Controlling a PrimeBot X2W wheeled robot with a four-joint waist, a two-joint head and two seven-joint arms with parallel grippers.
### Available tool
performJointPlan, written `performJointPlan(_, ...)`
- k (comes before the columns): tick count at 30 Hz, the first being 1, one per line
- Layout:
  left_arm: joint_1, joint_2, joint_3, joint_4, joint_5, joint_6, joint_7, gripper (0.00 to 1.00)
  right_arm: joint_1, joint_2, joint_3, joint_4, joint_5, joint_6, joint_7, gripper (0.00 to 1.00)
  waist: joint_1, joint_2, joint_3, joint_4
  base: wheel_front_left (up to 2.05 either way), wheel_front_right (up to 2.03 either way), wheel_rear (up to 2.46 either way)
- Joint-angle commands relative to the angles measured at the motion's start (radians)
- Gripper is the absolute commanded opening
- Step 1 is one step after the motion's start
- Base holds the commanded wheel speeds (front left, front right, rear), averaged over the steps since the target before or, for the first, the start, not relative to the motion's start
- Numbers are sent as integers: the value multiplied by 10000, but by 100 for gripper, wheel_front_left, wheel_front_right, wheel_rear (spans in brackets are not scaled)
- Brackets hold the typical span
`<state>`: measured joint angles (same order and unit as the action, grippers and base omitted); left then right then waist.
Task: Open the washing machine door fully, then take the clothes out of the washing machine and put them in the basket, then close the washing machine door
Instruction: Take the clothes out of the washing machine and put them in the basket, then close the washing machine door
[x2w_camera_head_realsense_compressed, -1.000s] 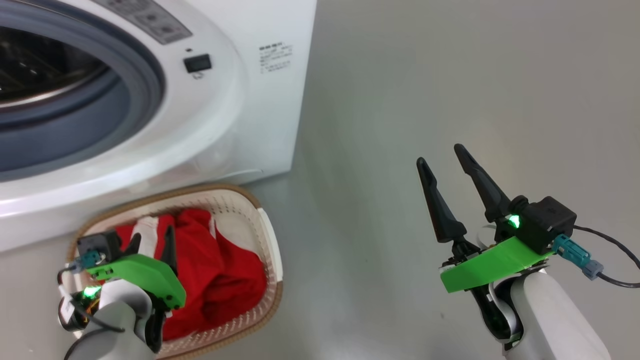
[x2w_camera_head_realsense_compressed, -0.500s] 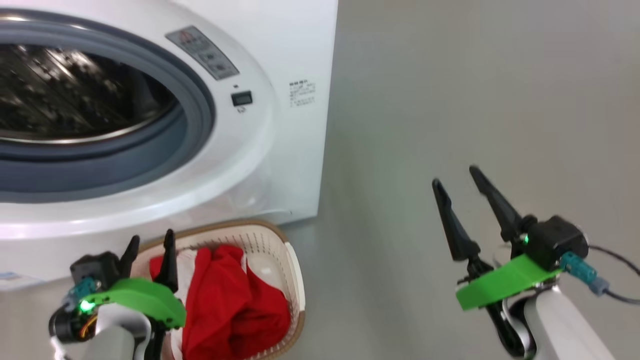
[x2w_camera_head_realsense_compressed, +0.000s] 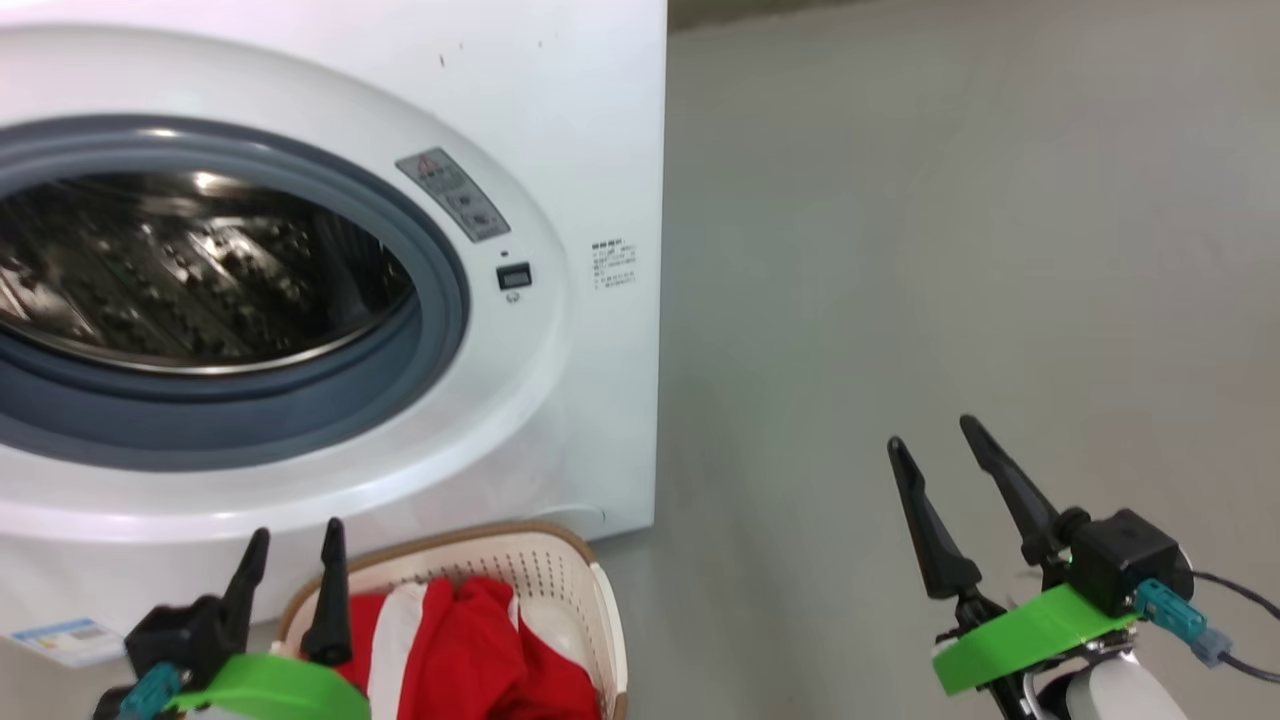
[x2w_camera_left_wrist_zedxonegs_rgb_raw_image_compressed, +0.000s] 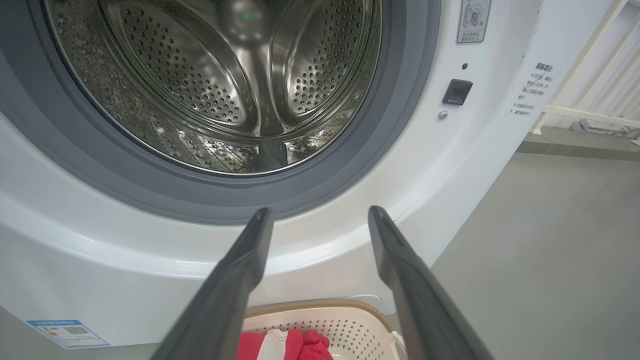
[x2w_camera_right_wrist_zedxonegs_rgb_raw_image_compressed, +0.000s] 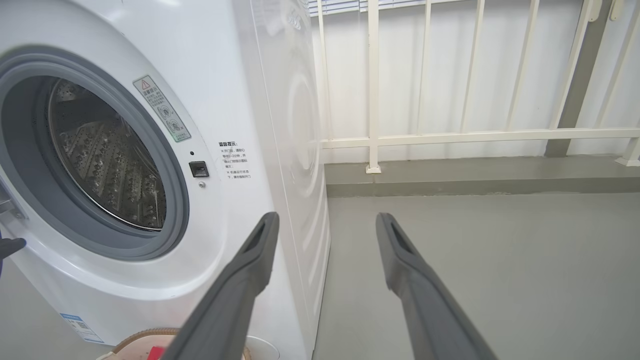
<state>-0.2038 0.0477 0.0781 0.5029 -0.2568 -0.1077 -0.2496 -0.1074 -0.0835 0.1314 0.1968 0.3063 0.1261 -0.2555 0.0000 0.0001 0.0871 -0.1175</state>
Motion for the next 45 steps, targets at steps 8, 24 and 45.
performJointPlan(8, 1025, 83, 646, -1809, 559, -43, -122, 100, 400, 20, -85, -417, -103, 46, -63, 100, 0, -1, -909, 119, 0, 0, 0)
performJointPlan(24, 1852, 33, 806, -2668, 895, -50, -122, 100, 855, -64, -282, -718, -123, 46, -63, 100, 0, -1, -1255, 189, 0, 0, 0)
performJointPlan(45, 1911, 27, 790, -2985, 963, -23, -122, 100, 830, -117, -196, -716, 7, 46, -63, 100, 0, -1, -1096, 297, -51, 51, 0)
